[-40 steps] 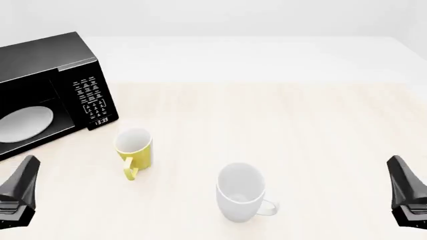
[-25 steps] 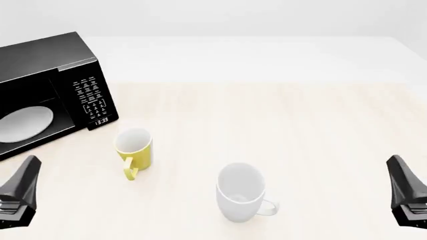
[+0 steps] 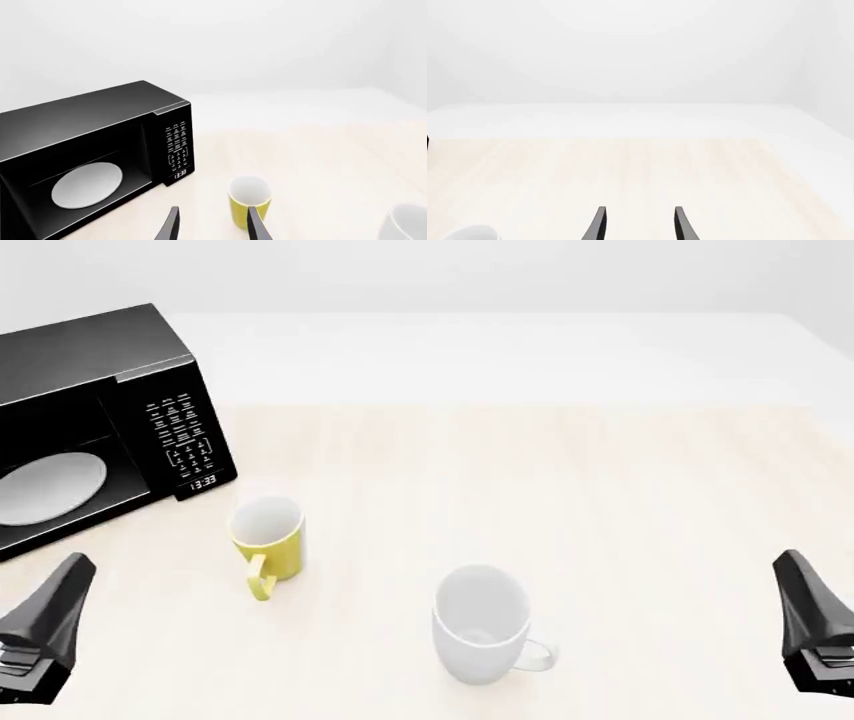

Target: Put the yellow and white mug in the microwave and close it.

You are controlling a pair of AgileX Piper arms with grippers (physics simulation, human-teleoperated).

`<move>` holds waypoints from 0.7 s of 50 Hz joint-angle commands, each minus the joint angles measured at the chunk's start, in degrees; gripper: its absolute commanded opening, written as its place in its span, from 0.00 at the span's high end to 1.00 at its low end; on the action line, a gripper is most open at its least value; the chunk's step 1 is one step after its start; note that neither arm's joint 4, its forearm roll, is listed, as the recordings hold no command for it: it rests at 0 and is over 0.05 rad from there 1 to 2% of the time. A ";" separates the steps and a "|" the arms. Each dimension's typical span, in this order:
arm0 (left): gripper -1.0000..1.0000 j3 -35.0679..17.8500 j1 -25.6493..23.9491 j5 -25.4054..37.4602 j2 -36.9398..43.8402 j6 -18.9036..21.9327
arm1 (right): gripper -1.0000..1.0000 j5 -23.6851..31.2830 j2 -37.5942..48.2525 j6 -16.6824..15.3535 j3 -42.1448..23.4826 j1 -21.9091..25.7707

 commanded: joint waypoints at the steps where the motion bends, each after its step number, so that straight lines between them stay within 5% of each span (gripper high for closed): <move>1: 0.00 -1.79 -1.69 2.81 1.84 0.30 | 0.00 -0.01 -0.01 0.03 0.00 -0.04; 12: 0.00 -2.36 -1.64 2.42 6.15 -0.08 | 0.00 0.00 0.00 0.01 0.00 -0.03; 18: 0.00 -2.11 -2.87 -2.91 16.89 -3.20 | 0.00 -0.01 -0.02 0.01 0.00 -0.05; 35: 0.00 -3.23 -5.79 -14.54 33.05 -2.70 | 0.00 -0.01 -0.01 0.00 0.00 -0.06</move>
